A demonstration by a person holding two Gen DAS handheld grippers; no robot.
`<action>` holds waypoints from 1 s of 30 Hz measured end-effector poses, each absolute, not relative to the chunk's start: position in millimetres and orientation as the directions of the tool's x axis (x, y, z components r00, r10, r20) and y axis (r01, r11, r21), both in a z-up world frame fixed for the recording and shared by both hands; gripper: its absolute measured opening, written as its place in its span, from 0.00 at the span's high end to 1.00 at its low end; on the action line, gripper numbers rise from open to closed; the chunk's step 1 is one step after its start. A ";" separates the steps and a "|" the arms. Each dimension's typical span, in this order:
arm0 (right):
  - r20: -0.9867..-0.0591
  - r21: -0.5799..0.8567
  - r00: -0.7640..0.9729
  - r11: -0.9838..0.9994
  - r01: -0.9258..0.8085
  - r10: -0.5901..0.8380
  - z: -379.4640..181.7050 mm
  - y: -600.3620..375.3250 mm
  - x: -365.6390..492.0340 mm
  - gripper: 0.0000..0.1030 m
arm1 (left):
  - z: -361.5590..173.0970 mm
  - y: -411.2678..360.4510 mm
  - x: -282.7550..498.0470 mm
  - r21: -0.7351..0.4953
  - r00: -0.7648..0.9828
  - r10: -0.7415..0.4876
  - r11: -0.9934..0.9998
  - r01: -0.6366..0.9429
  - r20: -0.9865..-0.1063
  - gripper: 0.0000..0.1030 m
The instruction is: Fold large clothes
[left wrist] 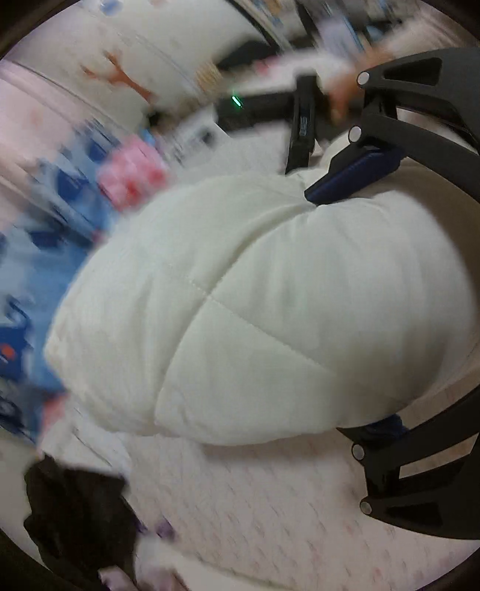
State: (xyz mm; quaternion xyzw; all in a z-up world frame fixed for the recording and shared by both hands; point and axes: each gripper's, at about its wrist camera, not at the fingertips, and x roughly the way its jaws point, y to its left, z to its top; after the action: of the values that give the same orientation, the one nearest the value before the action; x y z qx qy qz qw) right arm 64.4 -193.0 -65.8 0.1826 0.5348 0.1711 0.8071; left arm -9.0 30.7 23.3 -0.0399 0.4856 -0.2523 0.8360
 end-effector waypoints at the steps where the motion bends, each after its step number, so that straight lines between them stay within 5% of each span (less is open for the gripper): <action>1: -0.810 0.475 0.345 0.876 -0.087 0.474 -74.4 -190.2 64.7 0.06 | 1.7 44.4 -6.6 -0.324 0.358 -0.439 0.883 0.339 -0.824 0.09; 3: -0.806 0.511 0.329 0.859 -0.034 0.492 -69.8 -200.2 64.5 0.06 | -16.2 63.7 -6.9 -0.380 0.364 -0.470 0.877 0.293 -0.804 0.08; 6: -0.790 0.362 0.512 0.931 -0.057 0.338 -9.5 -201.3 55.7 0.06 | -19.3 71.3 -21.6 -0.406 0.422 -0.487 0.872 0.272 -0.765 0.06; 10: -0.709 0.368 0.600 0.921 -0.132 0.369 42.1 -171.5 91.8 0.06 | -15.6 51.0 -24.4 -0.379 0.476 -0.464 0.886 0.268 -0.748 0.05; 14: -0.806 0.321 0.504 0.945 -0.068 0.310 -6.4 -151.9 141.3 0.06 | -19.4 60.7 -27.4 -0.406 0.516 -0.476 0.879 0.249 -0.712 0.05; 17: -0.791 0.435 0.481 0.900 0.008 0.378 -67.8 -171.7 151.6 0.05 | -22.3 69.5 -29.1 -0.453 0.545 -0.499 0.861 0.229 -0.674 0.06; 22: -0.793 0.423 0.485 0.906 0.005 0.368 -47.7 -179.1 133.5 0.06 | -21.7 65.3 -22.3 -0.474 0.517 -0.522 0.849 0.233 -0.679 0.06; 25: -0.716 0.433 0.552 0.892 -0.129 0.428 -7.1 -180.5 85.9 0.06 | -13.8 66.0 -28.0 -0.411 0.559 -0.463 0.883 0.227 -0.688 0.06; 30: -0.812 0.373 0.423 0.915 -0.156 0.403 -51.2 -164.5 43.9 0.06 | -5.8 48.2 -34.0 -0.214 0.633 -0.325 0.945 0.248 -0.702 0.06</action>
State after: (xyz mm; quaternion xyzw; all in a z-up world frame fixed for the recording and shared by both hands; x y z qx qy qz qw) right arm 43.9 -164.5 -51.2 0.1210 0.5104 0.1673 0.8348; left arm -34.0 48.2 -5.8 -0.0487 0.3976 -0.1589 0.9024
